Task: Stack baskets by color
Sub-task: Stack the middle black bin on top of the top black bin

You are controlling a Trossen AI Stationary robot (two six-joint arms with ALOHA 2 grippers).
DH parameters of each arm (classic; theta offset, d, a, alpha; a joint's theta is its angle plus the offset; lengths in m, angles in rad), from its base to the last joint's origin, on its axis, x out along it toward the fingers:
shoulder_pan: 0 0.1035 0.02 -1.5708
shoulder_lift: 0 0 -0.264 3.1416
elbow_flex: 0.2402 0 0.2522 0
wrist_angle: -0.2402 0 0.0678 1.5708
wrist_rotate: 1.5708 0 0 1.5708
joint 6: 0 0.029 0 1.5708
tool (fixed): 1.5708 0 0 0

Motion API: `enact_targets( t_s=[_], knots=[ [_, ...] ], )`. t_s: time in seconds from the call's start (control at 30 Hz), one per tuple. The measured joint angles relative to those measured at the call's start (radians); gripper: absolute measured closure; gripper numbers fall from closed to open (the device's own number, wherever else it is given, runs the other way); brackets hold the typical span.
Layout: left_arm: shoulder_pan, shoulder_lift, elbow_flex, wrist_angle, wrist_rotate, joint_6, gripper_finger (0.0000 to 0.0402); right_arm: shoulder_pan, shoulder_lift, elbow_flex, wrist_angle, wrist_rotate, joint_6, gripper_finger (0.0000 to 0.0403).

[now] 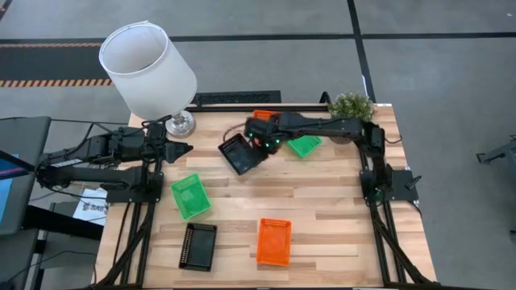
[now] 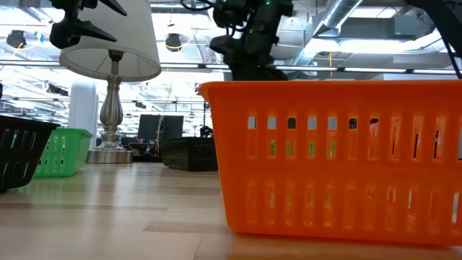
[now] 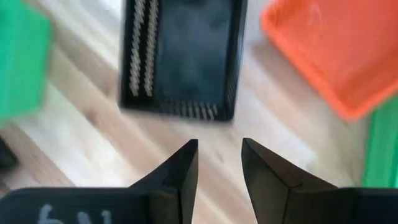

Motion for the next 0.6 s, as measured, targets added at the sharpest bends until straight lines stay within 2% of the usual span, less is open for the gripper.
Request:
enact_targets(
  t_s=[0.1, 0.3, 0.6],
  knots=[
    [0.000, 0.000, 0.000, -0.002, 0.000, 0.000, 0.0150, 0.038, 0.005, -0.005, -0.051, 0.001, 0.000, 0.0267],
    [0.000, 0.000, 0.000, -0.003, 0.000, 0.000, 0.0150, 0.093, 0.026, -0.067, -0.005, 0.002, 0.050, 0.0276],
    [0.000, 0.000, 0.000, -0.005, 0.001, 0.001, 0.0150, 0.096, 0.026, -0.144, 0.058, 0.003, 0.080, 0.0280]
  ],
)
